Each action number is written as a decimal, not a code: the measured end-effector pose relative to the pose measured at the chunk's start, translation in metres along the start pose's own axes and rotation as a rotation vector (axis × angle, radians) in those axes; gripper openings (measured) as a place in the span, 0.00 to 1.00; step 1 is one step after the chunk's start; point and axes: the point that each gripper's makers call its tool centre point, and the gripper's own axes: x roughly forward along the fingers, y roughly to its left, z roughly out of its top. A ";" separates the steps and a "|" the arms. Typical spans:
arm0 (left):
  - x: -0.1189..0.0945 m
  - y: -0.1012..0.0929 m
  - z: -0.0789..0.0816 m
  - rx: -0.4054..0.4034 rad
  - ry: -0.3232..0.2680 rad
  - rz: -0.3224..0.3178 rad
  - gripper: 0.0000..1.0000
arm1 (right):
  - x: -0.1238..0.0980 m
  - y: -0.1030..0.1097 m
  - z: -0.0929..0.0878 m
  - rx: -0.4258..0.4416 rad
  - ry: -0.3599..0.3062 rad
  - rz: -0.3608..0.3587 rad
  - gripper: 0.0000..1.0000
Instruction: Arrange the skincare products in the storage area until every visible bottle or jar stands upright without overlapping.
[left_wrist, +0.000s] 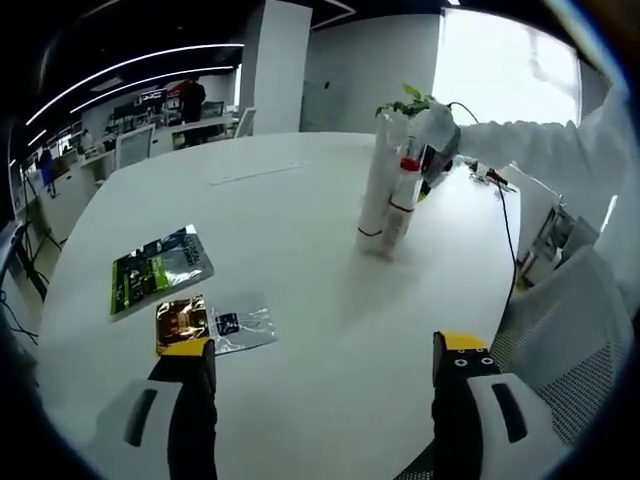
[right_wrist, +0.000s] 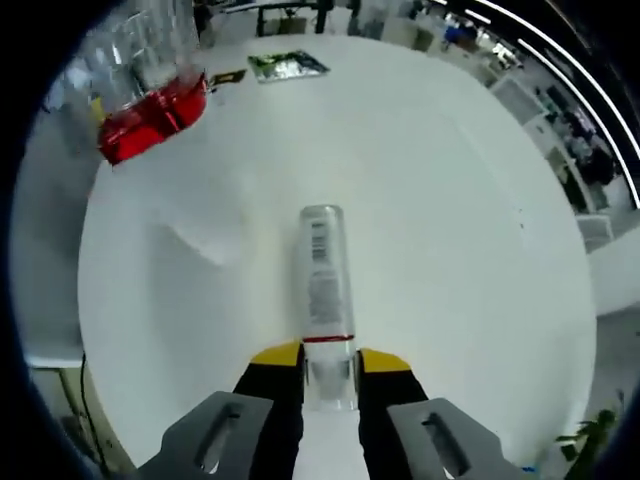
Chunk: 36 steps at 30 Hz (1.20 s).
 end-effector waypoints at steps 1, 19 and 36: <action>0.000 0.000 0.000 0.001 0.001 -0.001 0.84 | -0.002 0.000 -0.002 -0.003 0.008 -0.014 0.11; 0.001 -0.004 -0.004 0.060 0.030 0.000 0.84 | -0.063 0.015 -0.028 -0.032 0.046 -0.166 0.11; 0.000 -0.013 0.011 0.185 -0.025 0.003 0.83 | -0.117 0.056 -0.001 -0.047 -0.075 -0.238 0.11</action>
